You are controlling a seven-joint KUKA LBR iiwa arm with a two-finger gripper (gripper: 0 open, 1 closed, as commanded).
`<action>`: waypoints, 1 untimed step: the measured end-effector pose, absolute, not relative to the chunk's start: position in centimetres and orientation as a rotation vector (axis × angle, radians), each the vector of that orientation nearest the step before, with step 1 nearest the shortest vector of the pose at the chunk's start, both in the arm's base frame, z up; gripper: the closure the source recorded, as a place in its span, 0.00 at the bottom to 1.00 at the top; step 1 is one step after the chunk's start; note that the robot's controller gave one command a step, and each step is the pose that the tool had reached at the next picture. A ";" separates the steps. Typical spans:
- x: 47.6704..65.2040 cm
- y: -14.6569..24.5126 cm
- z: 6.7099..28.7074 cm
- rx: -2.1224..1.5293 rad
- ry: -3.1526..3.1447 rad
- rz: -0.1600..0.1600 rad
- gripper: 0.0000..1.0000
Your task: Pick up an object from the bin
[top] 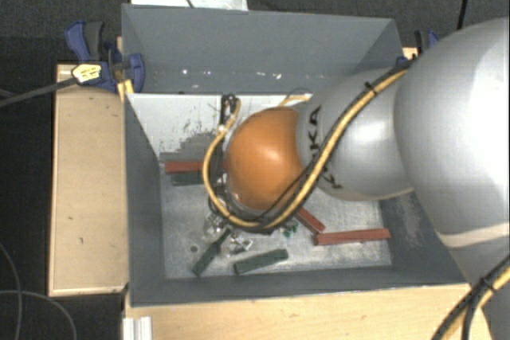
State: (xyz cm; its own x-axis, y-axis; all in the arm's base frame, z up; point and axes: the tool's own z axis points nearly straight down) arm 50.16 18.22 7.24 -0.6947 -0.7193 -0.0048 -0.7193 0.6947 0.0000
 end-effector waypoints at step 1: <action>50.2 18.2 7.2 -1.223 2.889 0.003 1.00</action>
Offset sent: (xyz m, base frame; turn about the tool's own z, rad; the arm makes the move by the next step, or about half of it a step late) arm -0.0025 0.0258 0.2254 -0.0126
